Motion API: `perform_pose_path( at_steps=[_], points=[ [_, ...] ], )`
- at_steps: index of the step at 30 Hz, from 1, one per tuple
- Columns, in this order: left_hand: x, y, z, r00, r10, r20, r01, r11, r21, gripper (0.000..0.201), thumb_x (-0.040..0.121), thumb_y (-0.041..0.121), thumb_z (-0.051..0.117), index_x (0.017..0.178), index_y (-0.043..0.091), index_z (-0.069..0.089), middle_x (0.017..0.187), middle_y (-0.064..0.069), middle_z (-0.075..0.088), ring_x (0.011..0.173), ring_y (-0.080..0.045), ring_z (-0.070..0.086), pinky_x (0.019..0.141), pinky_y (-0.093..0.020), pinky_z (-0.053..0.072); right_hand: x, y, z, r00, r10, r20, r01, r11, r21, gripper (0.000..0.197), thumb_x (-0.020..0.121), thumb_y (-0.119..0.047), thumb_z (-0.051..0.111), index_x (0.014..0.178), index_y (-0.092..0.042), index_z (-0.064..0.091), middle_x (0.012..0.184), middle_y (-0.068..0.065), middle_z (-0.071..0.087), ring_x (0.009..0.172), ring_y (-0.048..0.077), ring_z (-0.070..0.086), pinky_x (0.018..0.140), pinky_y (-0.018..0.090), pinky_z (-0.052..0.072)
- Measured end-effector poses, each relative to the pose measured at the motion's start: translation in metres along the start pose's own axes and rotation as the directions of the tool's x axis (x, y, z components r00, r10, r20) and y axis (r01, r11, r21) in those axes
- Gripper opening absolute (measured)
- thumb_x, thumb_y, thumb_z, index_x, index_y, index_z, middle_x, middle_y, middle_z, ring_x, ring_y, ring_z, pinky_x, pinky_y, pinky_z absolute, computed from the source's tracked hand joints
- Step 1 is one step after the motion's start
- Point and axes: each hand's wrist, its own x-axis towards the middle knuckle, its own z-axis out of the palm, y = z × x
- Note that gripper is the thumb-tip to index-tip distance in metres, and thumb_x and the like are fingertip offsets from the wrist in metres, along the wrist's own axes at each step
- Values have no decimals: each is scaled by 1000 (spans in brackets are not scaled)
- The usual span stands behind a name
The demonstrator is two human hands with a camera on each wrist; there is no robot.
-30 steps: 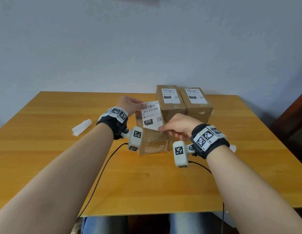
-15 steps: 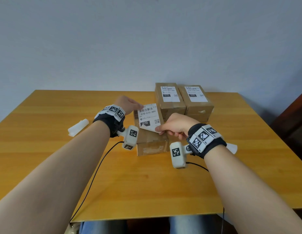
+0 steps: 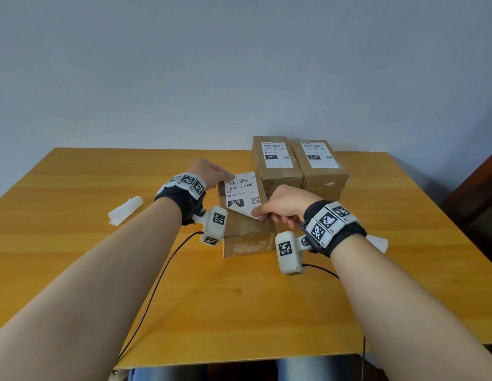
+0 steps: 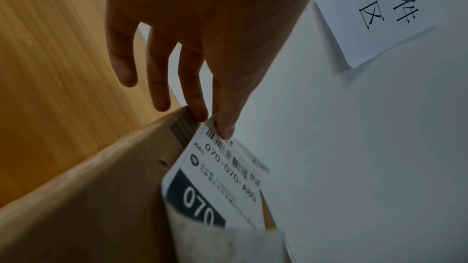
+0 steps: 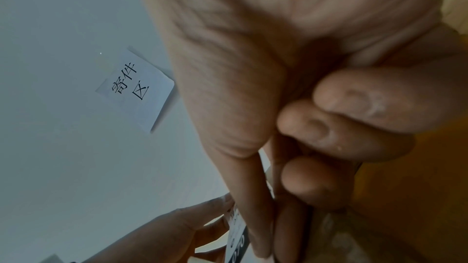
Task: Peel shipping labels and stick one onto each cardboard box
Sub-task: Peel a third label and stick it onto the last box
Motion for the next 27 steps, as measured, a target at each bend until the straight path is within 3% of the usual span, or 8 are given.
perform_pose_path(
  at_steps=[3,10,16,27],
  points=[
    [2,0,1,1000,-3,12,3,1000,-5,19,87,41,79,98,26,78,107,0,75,105,-21,68,62,-27,47,0,1,0,1000,1,-5,0,1000,10,31,89,-37,79,91,-7,81,55,-2,54,41,11,37,40,19,31],
    [3,-1,4,1000,13,23,-13,1000,23,23,90,39,77,106,24,80,106,0,75,108,-22,69,59,-25,45,0,1,-1,1000,-11,-12,11,1000,1,28,89,-39,79,88,-11,81,56,-2,59,43,11,41,47,22,46],
    [4,-1,2,999,0,41,-2,999,47,7,90,38,77,92,32,79,105,-1,76,109,-24,69,65,-28,51,0,-1,0,1000,-18,-10,17,1000,-24,28,88,-41,79,88,-13,81,59,-3,63,44,10,42,47,24,50],
    [-4,4,0,999,18,50,-21,998,52,19,92,33,76,109,25,79,107,1,76,107,-21,69,59,-24,45,2,-5,0,1000,-27,-15,26,996,-80,28,88,-38,78,89,-10,80,62,0,66,42,12,44,50,24,50]
  ],
)
